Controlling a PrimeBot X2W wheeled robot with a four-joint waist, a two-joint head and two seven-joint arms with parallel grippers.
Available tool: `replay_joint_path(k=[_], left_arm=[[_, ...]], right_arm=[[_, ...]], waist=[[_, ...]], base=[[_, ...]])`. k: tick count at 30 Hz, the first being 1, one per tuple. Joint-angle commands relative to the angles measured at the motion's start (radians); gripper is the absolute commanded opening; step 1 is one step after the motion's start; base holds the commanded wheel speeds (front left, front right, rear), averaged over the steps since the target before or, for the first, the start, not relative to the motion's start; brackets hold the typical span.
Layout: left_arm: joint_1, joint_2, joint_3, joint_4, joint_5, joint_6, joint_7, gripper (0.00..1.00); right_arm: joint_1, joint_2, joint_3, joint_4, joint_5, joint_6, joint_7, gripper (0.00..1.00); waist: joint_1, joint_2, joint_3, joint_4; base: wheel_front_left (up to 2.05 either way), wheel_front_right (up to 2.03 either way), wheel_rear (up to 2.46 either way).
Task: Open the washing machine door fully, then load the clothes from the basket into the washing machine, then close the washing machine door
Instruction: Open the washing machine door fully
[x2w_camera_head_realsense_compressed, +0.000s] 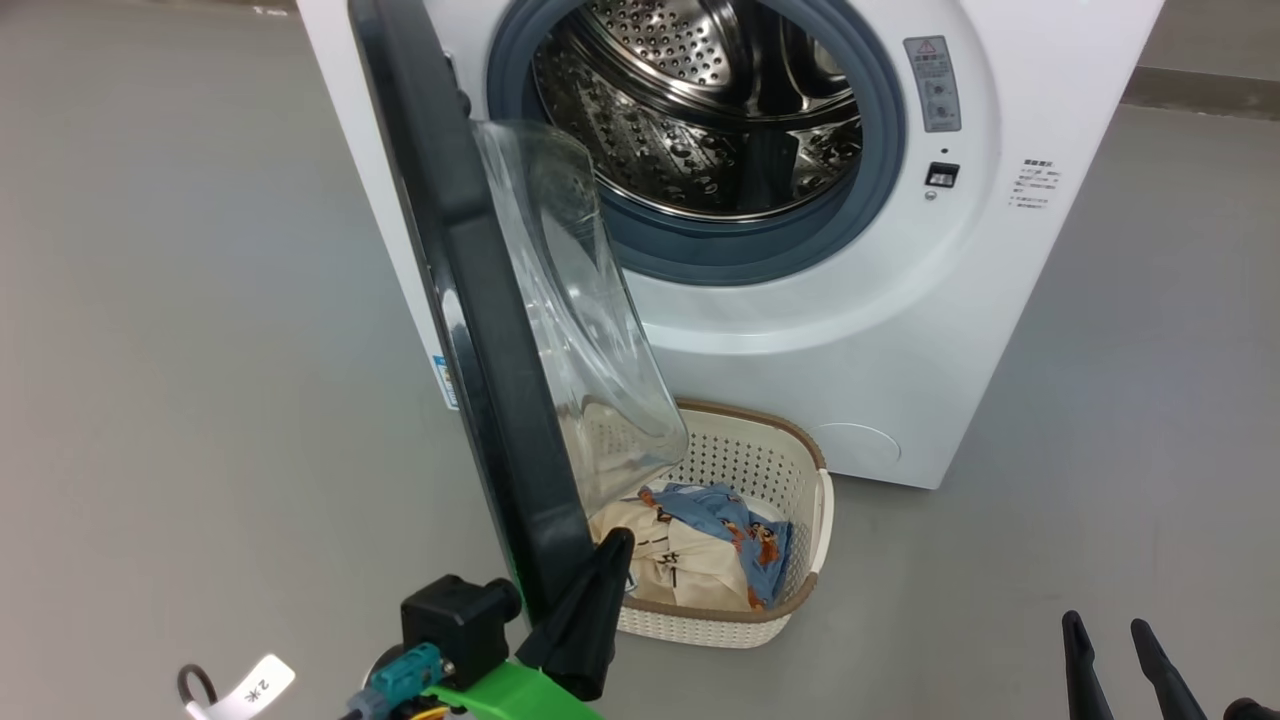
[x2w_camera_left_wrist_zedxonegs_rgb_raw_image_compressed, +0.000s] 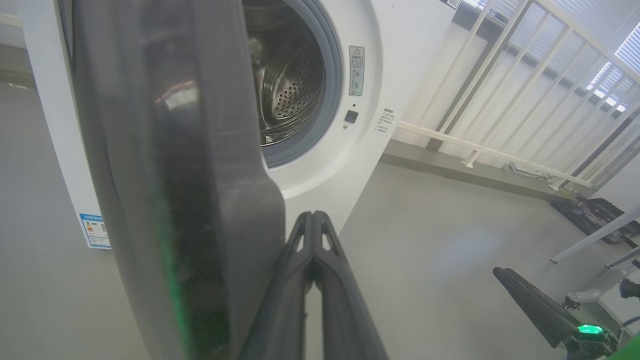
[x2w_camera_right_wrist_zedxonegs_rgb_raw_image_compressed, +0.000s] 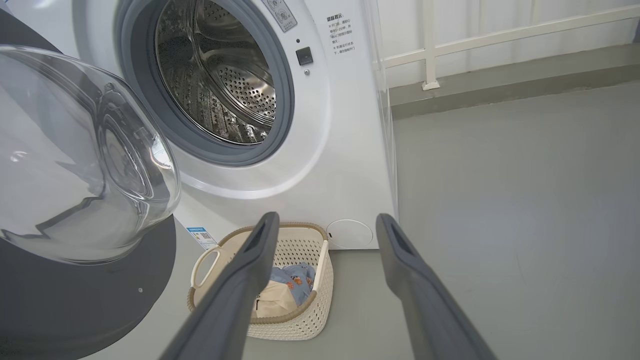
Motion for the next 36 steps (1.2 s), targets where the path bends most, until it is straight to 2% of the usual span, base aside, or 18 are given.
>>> replay_joint_path(k=[1,26,36], left_arm=[[-0.044,0.007,0.039,-0.017,0.007,0.006,-0.013,0.00],[-0.056,0.032,0.064,-0.007,0.042,0.058,-0.019,0.00],[-0.048,0.073,0.157,0.016,0.037,0.100,-0.056,0.00]], right_arm=[[-0.020,-0.013,0.021,-0.021,0.006,0.002,-0.012,1.00],[-0.027,-0.010,0.032,-0.018,0.009,0.002,-0.012,1.00],[-0.031,-0.015,0.028,-0.019,0.005,0.002,-0.012,1.00]], waist=[[0.0000,0.0000,0.001,0.012],[0.0000,0.0000,0.015,0.137],[0.0000,0.0000,0.028,0.205]], base=[[0.00,0.00,0.00],[0.00,0.00,0.00],[0.00,0.00,0.00]])
